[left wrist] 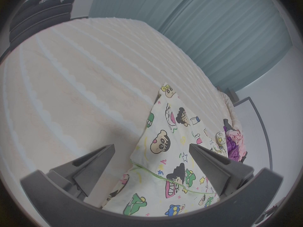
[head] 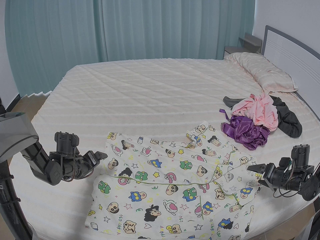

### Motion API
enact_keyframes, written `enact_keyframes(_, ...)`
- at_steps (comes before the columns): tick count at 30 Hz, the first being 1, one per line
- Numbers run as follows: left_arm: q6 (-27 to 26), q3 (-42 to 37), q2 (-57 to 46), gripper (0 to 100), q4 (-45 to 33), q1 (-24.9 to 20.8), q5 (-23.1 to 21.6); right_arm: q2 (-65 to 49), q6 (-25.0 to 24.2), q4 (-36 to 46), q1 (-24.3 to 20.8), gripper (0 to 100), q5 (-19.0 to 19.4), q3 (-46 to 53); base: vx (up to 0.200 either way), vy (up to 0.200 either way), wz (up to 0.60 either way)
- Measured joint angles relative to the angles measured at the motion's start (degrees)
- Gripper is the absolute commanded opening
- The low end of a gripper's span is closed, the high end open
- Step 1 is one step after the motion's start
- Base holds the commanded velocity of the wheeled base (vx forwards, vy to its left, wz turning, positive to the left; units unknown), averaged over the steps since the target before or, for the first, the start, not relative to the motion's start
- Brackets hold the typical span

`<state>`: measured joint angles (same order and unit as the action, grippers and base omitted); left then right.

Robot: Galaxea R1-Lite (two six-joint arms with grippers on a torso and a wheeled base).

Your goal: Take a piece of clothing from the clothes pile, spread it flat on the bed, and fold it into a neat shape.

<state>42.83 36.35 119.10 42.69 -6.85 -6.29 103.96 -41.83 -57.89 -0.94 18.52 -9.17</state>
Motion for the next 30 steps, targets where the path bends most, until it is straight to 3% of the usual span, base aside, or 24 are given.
enact_keyframes(10, 0.04, 6.12, 7.83, 100, -0.40, -1.06, -1.21, 0.11, 0.00, 0.04, -0.11, 100, 0.01, 0.00, 0.000, 0.000, 0.00)
enact_keyframes(11, 0.04, 6.56, 8.35, 0, -0.41, -1.08, -1.18, 0.15, 0.00, 0.04, -0.11, 100, 0.01, 0.00, 0.000, 0.000, 0.00)
enact_keyframes(19, -0.16, 8.29, 10.67, 0, -0.84, -1.24, 0.49, 0.67, 0.06, 0.00, -0.07, 100, -0.07, -0.06, 0.000, 0.000, 0.00)
enact_keyframes(30, -0.82, 4.02, 8.57, 0, -0.88, -1.08, 2.88, 0.91, 0.06, 0.00, -0.10, 100, -0.07, -0.04, 0.000, 0.000, 0.00)
